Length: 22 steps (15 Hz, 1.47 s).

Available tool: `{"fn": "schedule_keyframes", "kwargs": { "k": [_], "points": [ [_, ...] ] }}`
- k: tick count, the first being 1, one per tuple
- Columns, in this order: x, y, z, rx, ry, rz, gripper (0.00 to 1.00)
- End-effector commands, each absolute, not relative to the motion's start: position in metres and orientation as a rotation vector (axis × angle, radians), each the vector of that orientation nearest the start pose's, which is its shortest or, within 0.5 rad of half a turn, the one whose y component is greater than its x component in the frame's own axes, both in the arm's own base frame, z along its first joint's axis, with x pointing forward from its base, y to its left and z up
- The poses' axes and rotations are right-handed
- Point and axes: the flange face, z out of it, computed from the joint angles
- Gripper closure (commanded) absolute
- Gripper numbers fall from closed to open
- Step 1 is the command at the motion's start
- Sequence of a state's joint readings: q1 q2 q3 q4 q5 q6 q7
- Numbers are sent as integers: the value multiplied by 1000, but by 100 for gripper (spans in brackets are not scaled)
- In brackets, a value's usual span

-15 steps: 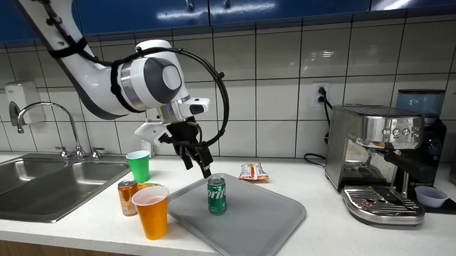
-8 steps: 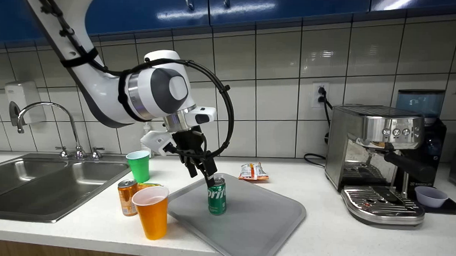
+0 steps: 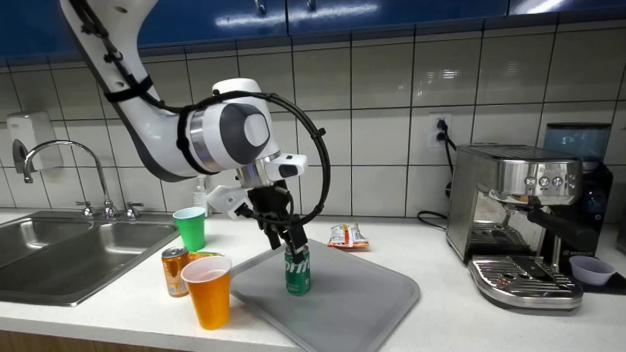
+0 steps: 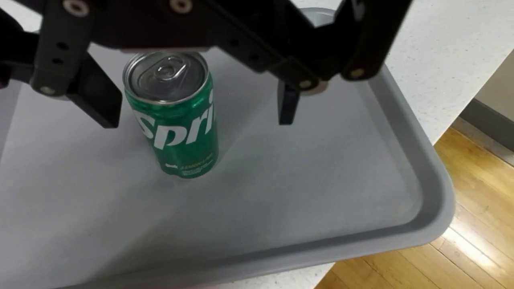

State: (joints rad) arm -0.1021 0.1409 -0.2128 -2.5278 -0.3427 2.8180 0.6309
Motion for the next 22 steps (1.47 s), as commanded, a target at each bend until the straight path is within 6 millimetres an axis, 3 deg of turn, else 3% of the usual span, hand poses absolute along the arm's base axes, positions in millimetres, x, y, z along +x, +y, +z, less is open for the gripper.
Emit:
{"fn": "schedule_keyframes", "kwargs": {
  "k": [1,21,22],
  "points": [
    [467,-138,233,-3089,1056,-284,0],
    [519,-139,206,-3049,1146,-267,0],
    [521,-139,205,-3046,1153,-270,25]
  ]
}}
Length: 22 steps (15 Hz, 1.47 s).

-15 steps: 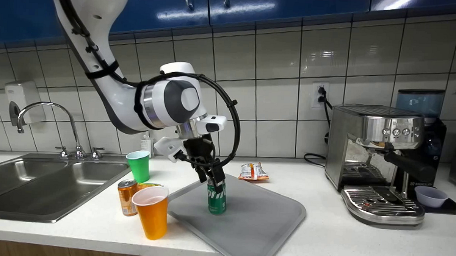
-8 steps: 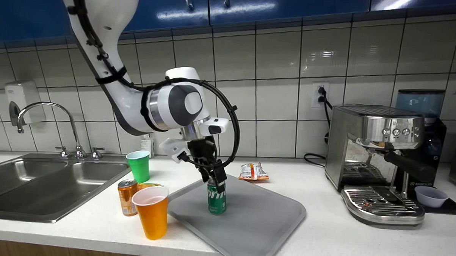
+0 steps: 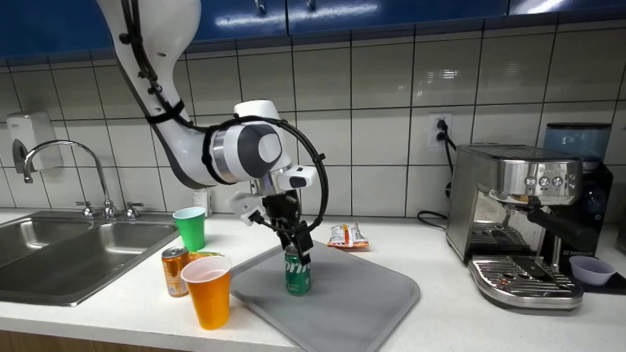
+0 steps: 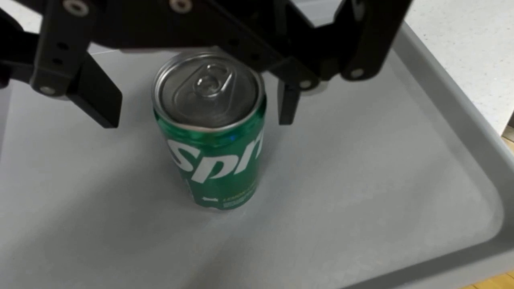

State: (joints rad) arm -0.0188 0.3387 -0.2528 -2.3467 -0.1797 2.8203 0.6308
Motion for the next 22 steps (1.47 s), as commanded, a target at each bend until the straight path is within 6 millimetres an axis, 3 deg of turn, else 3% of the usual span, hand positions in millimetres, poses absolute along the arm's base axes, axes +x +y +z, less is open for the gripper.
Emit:
{"fn": "schedule_keyframes", "kwargs": {
  "k": [1,5,6,13,18,22],
  "points": [
    [522,-140,205,-3047,1152,-269,28],
    [523,-143,207,-3042,1169,-277,60],
    [522,-143,209,-3041,1169,-282,62],
    [519,-116,235,-3046,1095,-369,62],
    [527,-84,264,-3048,1018,-468,62],
    [539,-52,277,-3068,961,-526,62]
  ]
}}
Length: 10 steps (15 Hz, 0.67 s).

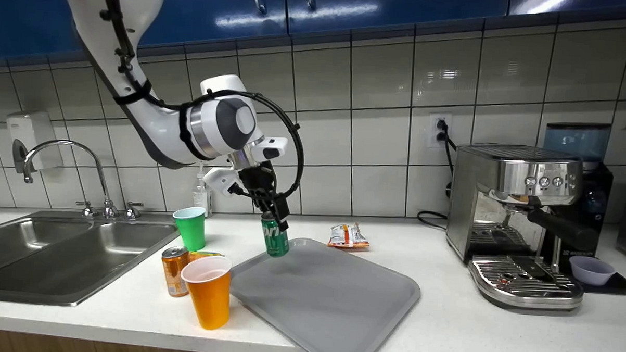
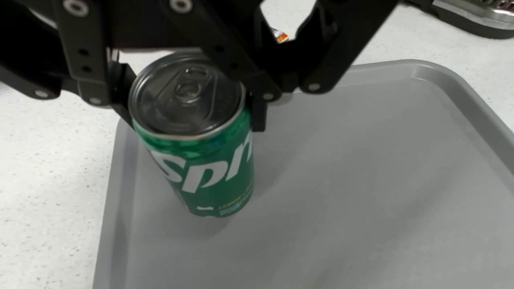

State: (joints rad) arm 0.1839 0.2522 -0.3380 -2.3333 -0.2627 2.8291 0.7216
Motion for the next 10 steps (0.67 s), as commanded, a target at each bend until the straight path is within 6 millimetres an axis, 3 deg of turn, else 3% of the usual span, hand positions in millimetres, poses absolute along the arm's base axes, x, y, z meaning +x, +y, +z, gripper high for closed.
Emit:
{"fn": "schedule_keyframes", "kwargs": {
  "k": [1,10],
  "points": [
    [541,-44,278,-3072,946,-537,62],
    [580,34,274,-3077,796,-584,62]
  ]
}}
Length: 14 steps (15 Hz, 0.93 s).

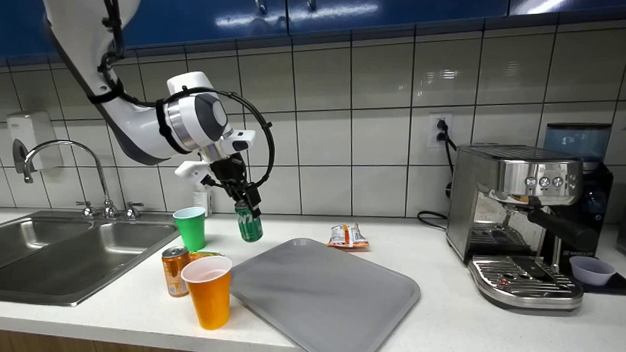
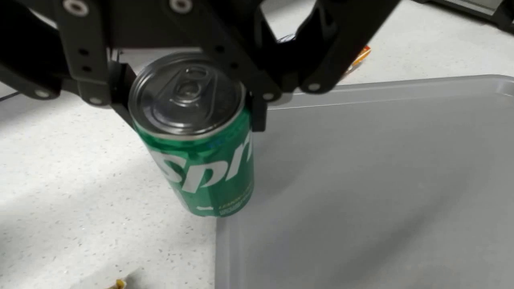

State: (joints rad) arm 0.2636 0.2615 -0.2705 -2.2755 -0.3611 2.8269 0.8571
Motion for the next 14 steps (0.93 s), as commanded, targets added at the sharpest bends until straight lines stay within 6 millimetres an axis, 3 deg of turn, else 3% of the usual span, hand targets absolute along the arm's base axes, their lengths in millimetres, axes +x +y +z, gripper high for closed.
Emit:
{"fn": "schedule_keyframes", "kwargs": {
  "k": [1,6,14],
  "points": [
    [585,41,271,-3079,774,-583,62],
    [613,68,256,-3064,716,-568,62],
    [654,93,237,-3033,654,-546,62]
  ]
}}
